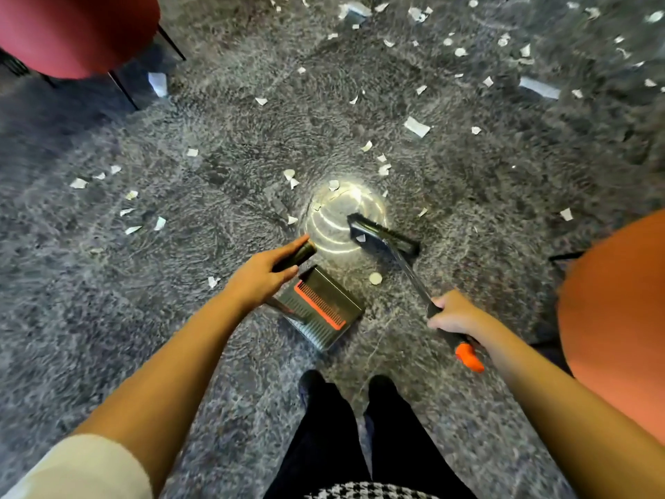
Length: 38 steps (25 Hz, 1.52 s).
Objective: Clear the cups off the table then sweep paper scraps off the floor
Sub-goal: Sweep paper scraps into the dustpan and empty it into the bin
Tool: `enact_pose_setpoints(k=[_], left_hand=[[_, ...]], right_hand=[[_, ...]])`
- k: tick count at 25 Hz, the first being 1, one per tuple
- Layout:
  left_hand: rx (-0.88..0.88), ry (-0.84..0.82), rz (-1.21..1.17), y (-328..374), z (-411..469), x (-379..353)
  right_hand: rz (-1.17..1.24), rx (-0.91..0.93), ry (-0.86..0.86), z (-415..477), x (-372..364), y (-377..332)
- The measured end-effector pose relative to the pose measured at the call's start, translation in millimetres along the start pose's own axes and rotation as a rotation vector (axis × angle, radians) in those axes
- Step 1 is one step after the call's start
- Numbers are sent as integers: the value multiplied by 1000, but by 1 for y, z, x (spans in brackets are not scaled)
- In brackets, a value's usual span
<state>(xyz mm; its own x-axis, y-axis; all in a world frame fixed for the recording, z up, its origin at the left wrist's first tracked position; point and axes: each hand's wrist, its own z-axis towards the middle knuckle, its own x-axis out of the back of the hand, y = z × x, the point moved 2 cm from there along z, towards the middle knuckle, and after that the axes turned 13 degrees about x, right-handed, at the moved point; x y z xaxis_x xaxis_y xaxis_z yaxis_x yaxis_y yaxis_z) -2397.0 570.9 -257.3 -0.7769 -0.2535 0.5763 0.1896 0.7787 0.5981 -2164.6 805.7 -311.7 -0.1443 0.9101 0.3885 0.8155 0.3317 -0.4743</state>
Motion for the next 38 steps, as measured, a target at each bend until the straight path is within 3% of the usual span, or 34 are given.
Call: enact_pose_setpoints(k=[10, 14, 21, 27, 33, 38], left_hand=[[7, 16, 6, -4, 5, 5], [8, 22, 11, -3, 4, 6], [7, 34, 58, -5, 3, 5], [16, 45, -90, -38, -20, 16], [91, 273, -281, -114, -78, 47], [136, 328, -333, -155, -111, 59]], right_hand=[[137, 83, -170, -63, -33, -15], [451, 41, -136, -89, -22, -20], [578, 56, -34, -108, -19, -31], [393, 58, -32, -79, -9, -52], [213, 82, 84, -24, -13, -107], [356, 191, 164, 0, -45, -156]])
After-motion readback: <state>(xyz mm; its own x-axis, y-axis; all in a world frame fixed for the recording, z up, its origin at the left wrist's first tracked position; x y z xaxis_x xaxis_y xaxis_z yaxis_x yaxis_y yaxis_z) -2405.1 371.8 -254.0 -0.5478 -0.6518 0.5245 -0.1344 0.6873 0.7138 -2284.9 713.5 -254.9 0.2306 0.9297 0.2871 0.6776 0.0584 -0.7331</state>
